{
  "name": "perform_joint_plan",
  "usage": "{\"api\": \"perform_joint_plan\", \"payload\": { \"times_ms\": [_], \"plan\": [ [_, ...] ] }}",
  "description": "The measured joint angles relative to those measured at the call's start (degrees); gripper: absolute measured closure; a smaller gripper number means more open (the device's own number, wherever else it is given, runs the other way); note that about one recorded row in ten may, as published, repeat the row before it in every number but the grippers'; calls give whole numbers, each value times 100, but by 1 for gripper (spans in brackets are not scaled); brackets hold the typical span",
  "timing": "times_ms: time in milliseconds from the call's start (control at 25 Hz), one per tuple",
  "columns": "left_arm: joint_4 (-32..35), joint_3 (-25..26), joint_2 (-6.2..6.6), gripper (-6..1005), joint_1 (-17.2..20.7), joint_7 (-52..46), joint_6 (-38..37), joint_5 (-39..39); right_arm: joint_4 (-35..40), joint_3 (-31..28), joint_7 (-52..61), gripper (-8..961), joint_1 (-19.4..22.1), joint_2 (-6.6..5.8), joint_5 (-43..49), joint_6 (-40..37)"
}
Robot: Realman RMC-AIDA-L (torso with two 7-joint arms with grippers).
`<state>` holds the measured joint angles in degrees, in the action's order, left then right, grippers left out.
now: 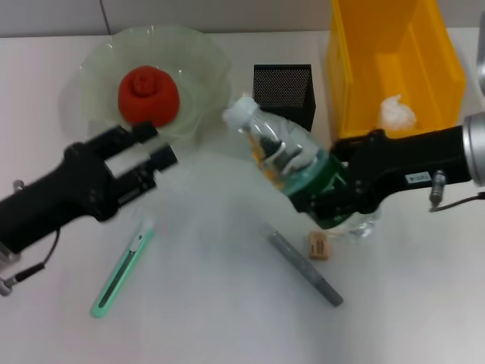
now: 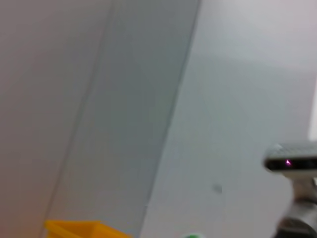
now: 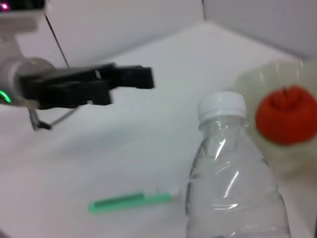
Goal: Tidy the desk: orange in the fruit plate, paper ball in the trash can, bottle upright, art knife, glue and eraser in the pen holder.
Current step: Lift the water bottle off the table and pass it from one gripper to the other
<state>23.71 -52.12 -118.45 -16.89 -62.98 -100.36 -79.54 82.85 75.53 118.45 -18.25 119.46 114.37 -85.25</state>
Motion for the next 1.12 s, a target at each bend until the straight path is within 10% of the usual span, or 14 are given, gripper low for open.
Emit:
{"api": "perform_joint_plan", "payload": {
  "times_ms": [560, 1120],
  "plan": [
    [-53, 266, 3, 388, -312, -703, 36, 6, -2555, 129, -2574, 188, -376, 16, -2484, 420],
    [-191, 224, -2, 402, -498, -708, -93, -21, -2975, 771, -2733, 187, -769, 20, -2663, 846]
  ]
}}
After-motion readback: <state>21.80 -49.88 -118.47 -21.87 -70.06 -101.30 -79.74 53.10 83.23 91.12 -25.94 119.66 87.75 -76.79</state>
